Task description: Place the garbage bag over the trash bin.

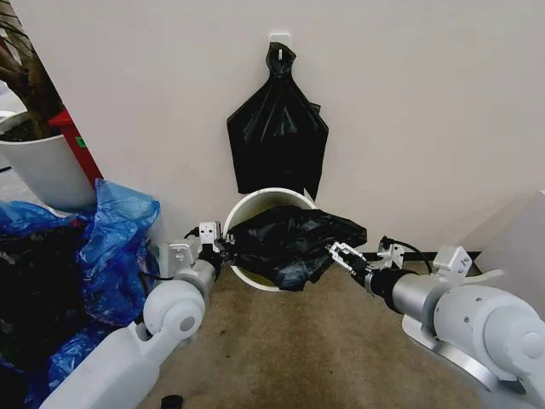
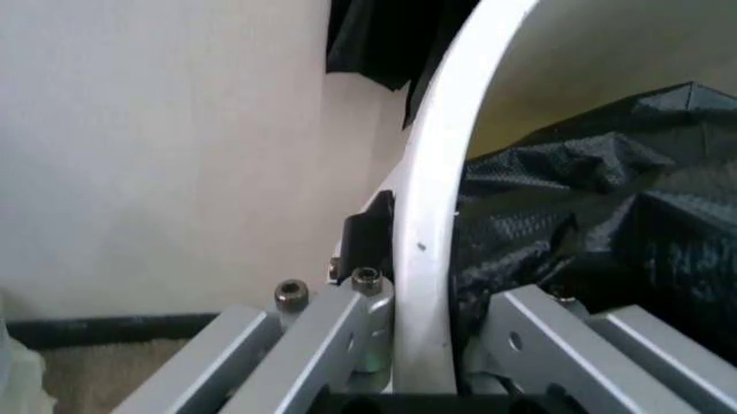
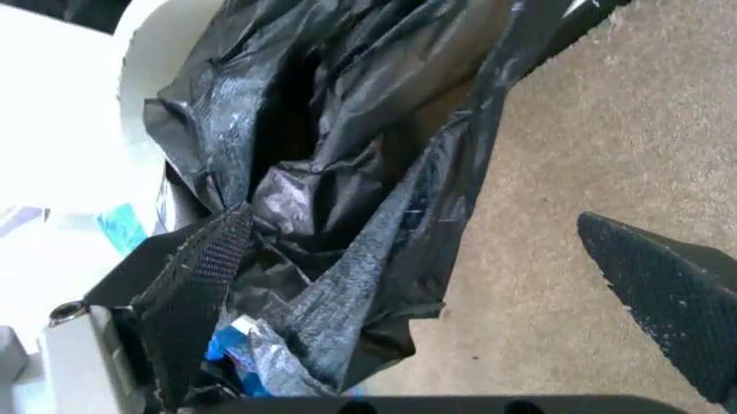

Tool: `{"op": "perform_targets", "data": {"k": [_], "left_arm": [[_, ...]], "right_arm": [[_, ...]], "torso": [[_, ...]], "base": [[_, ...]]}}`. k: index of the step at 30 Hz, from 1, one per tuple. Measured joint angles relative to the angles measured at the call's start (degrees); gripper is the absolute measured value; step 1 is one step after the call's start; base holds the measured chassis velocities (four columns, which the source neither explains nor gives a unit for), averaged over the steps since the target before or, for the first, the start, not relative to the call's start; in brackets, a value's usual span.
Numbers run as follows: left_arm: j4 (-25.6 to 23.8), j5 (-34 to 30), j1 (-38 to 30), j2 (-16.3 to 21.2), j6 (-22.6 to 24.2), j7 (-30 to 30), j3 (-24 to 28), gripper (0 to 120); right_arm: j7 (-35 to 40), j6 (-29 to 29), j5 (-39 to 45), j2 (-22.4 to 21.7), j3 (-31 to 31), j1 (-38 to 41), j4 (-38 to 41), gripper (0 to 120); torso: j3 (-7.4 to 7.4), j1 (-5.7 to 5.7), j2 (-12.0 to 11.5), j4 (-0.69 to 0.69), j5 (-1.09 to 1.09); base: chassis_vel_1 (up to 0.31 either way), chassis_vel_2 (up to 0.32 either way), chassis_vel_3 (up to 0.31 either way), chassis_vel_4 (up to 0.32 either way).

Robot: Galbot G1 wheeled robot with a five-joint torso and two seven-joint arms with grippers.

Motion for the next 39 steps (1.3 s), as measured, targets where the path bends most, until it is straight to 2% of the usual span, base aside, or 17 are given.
{"op": "perform_targets", "data": {"k": [6,10,14,16,19,21,23,27,28,34,39], "left_arm": [[0.0,1.5,0.4,-0.4,-0.5,0.7,0.4,2],[-0.1,1.5,0.4,-0.4,-0.6,0.7,0.5,2],[-0.2,1.7,0.2,-0.6,-0.7,0.7,0.4,2],[-0.3,1.7,0.3,-0.6,-0.7,0.7,0.4,2],[-0.3,2.0,0.4,-0.7,-0.9,0.7,0.4,1],[-0.3,2.0,0.4,-0.8,-1.0,0.7,0.4,1],[-0.4,2.0,0.4,-0.8,-1.1,0.7,0.3,1],[-0.4,1.8,0.1,-0.9,-1.2,0.3,-0.1,1],[-0.4,1.8,0.1,-0.9,-1.2,0.3,-0.1,1],[-0.3,-0.3,-0.3,-1.4,-1.2,-1.3,-0.8,1],[-0.6,-2.8,-0.3,-1.5,-1.1,-2.7,-1.3,1]], "right_arm": [[-0.6,-0.1,-2.1,1.0,-3.6,0.3,0.0,100],[-0.6,-0.1,-2.9,1.5,-4.6,-0.1,0.0,93],[-0.5,-0.1,-3.6,1.5,-5.6,-1.2,-0.1,73],[-0.5,-0.1,-3.8,1.5,-5.7,-1.3,-0.1,71],[-0.5,-0.1,-4.5,1.5,-6.1,-1.2,-0.1,57],[-0.5,-0.1,-4.5,1.5,-6.2,-1.2,-0.1,54],[-0.5,-0.2,-4.7,1.5,-6.2,-1.5,-0.1,43],[-0.6,-0.3,-5.1,1.4,-6.1,-2.3,-0.1,28],[-0.6,-0.3,-5.1,1.4,-6.1,-2.3,-0.1,28],[-1.2,-1.0,-6.2,1.0,-5.1,-4.6,-0.1,1],[-3.2,-3.0,-8.9,0.4,-4.4,-6.4,-0.1,0]], "torso": [[0.00,0.00,0.0,0.00,0.00],[0.00,0.00,0.0,0.00,0.00],[0.00,0.00,0.0,-0.01,0.00],[0.00,0.00,0.0,-0.01,0.00],[0.00,0.00,0.0,0.00,0.00],[0.00,0.00,0.0,0.00,0.00],[0.00,0.00,0.0,0.00,0.00],[0.00,0.00,0.0,0.00,0.00],[0.00,0.00,0.0,0.00,0.00],[0.00,0.00,0.0,0.00,0.00],[0.00,0.00,0.0,0.00,0.00]], "base": [[0.000,0.000,0.000,0.000],[0.000,0.000,0.000,0.000],[0.000,0.000,0.000,0.000],[0.000,0.000,0.000,0.000],[0.000,0.000,0.000,0.000],[0.000,0.000,0.000,0.000],[0.000,0.000,0.000,0.000],[0.000,0.000,0.000,0.000],[0.000,0.000,0.000,0.000],[0.000,0.000,0.000,0.000],[0.000,0.000,0.000,0.000]]}}
